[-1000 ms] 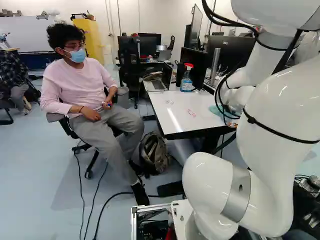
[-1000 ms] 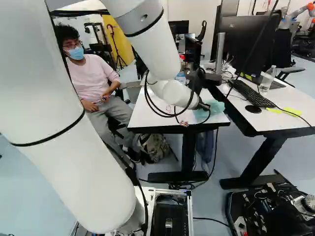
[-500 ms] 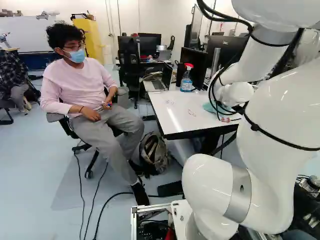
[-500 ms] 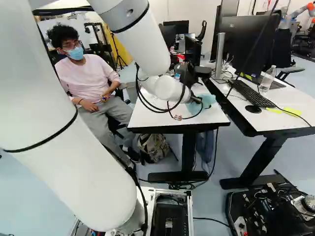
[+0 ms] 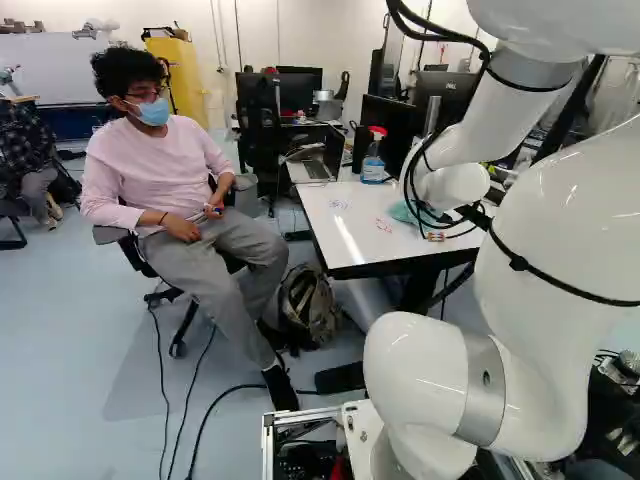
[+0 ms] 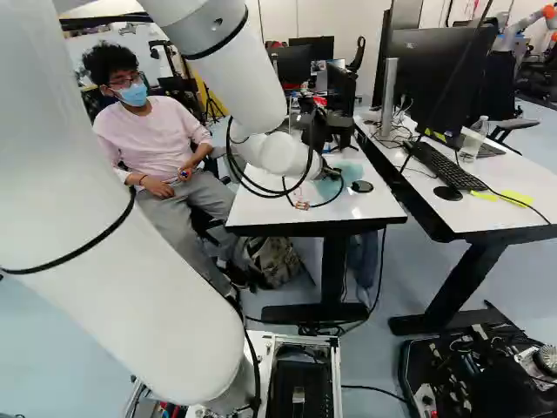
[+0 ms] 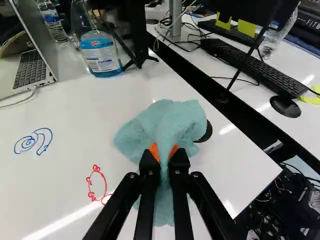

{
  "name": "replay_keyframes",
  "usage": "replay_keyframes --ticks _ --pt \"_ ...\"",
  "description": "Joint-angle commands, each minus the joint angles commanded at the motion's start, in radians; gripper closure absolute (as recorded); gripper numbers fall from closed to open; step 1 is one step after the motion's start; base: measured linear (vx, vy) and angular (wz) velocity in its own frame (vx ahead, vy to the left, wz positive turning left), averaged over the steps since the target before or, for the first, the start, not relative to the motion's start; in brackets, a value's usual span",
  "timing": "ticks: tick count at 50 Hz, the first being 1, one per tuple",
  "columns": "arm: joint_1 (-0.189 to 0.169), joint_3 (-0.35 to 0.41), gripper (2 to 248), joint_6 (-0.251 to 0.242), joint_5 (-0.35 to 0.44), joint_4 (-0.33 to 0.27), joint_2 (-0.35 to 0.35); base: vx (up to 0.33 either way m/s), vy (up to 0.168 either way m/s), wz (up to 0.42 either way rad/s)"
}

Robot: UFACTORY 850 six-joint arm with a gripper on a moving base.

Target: Clean the table with the green towel

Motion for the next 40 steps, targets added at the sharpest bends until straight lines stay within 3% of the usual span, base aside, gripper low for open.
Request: replay_keyframes --ticks 26,40 --pt "0.066 -0.058 213 0.0 -0.07 0.0 -0.058 0.0 0.0 0.0" --pt "0.081 -0.058 213 0.0 -0.07 0.0 -0.063 0.0 0.0 0.0"
